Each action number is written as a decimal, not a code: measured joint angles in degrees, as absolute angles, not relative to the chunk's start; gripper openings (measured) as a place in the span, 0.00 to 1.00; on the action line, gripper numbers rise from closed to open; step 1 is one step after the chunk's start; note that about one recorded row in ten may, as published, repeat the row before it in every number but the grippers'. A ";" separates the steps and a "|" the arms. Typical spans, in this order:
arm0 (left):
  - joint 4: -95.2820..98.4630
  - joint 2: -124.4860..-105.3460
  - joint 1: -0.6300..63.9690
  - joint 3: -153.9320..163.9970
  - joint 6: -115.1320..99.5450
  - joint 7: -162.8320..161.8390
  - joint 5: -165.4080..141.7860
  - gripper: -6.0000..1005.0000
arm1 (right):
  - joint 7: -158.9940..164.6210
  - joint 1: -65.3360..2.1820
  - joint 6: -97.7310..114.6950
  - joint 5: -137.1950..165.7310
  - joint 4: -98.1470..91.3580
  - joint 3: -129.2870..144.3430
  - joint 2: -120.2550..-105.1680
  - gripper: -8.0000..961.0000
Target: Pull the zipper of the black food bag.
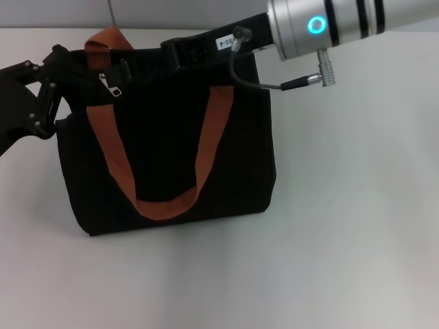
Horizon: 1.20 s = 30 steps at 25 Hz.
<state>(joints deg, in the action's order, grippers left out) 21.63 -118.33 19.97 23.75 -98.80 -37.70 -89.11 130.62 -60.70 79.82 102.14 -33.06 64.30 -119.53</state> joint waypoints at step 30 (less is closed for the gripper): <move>20.72 -118.48 21.95 23.90 -100.28 -38.23 -89.12 0.02 | 129.96 -63.37 71.16 99.53 -32.84 73.74 -119.89 0.45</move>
<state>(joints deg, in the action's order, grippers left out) 20.72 -118.48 21.95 23.90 -100.28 -38.23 -89.13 129.96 -63.37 71.16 99.53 -32.84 73.74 -119.89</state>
